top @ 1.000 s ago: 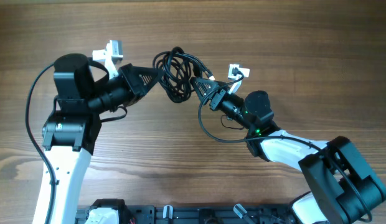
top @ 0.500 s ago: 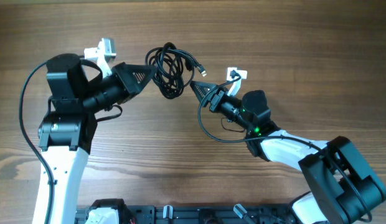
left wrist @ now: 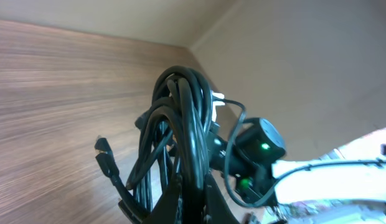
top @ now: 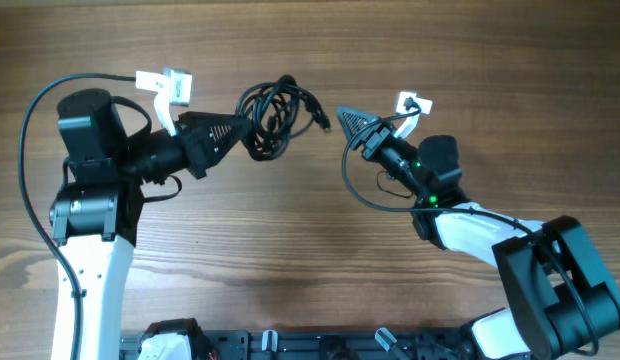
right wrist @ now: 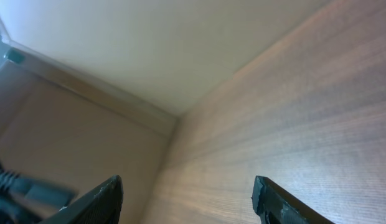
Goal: Untangle cables
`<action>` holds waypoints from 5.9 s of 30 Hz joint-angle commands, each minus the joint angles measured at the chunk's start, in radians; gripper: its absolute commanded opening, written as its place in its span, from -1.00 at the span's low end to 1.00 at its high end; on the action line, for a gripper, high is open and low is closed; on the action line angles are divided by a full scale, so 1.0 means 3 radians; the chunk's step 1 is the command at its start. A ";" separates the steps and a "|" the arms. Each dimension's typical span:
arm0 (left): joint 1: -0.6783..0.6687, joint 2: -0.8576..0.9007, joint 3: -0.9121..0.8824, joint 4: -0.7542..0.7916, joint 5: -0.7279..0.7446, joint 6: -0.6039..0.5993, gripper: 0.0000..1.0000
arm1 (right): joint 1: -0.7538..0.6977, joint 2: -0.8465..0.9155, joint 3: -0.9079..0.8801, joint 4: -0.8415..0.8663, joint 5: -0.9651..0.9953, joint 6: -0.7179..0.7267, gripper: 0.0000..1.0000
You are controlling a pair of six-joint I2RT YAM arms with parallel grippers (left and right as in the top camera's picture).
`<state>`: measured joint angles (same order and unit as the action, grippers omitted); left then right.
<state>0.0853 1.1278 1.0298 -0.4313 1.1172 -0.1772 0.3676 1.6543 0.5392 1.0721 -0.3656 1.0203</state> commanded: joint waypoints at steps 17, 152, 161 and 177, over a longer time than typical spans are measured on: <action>-0.0169 0.0067 0.0061 0.0001 0.0684 0.0320 -0.92 | -0.0055 -0.0036 0.0033 0.1059 -0.0643 0.0050 0.36; -0.1865 0.0211 0.0062 0.1022 -0.4537 -0.0308 -0.92 | 0.0437 -0.0036 0.0032 -0.1095 -0.0645 -0.0950 0.44; -0.1858 0.0211 0.0062 0.1003 -0.4475 -0.0584 -0.92 | 0.0437 -0.0036 0.0032 -0.0659 -0.0940 0.0081 0.40; -0.1723 0.0142 0.0062 0.0579 -0.3061 0.0086 -0.92 | 0.0437 -0.0036 0.0032 0.0085 -0.1074 -0.3045 0.31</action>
<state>-0.4343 1.1988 1.0252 -0.2337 0.0429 -0.2390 0.5022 1.6382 0.5457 1.0939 -0.6659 0.4038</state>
